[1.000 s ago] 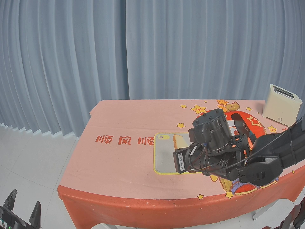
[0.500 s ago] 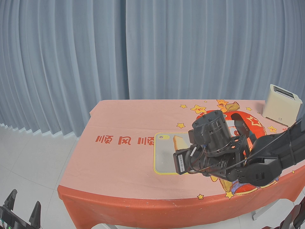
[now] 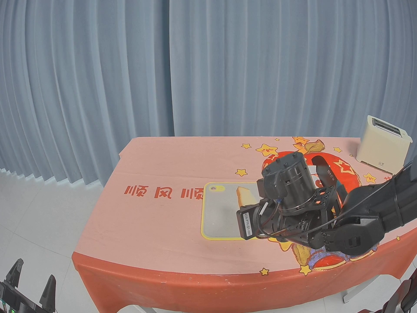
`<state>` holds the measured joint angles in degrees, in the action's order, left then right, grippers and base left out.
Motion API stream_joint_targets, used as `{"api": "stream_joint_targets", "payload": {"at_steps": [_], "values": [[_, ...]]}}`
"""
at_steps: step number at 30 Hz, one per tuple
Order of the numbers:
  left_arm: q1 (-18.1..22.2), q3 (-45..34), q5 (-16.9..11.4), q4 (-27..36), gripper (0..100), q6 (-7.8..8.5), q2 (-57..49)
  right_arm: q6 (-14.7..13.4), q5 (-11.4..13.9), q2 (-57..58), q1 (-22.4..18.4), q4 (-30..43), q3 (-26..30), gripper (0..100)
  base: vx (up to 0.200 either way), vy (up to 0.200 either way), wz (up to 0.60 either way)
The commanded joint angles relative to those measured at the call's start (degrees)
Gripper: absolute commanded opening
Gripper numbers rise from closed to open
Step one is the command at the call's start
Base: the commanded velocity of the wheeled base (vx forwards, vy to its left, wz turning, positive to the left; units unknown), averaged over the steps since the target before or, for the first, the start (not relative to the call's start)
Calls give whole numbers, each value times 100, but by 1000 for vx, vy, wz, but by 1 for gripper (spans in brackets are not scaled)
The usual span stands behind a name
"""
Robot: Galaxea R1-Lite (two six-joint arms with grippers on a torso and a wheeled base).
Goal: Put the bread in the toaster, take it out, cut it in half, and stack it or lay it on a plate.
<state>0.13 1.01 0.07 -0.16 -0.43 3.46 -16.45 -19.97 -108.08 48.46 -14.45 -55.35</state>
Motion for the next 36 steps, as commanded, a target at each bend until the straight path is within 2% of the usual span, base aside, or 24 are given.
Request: {"api": "stream_joint_targets", "payload": {"at_steps": [1,13,19,36], "values": [[4,-101,1,-2,100,-1,-3,1,2,-2,15,-6,6,0,0,-200,0],[4,-101,1,-2,100,-10,-3,1,-7,6,6,3,15,0,0,-200,0],[4,-101,1,-2,100,-10,-3,1,-200,24,6,3,15,0,0,-200,0],[4,-101,10,-2,100,-19,-3,10,-209,103,-21,3,85,0,0,-200,0]]}}
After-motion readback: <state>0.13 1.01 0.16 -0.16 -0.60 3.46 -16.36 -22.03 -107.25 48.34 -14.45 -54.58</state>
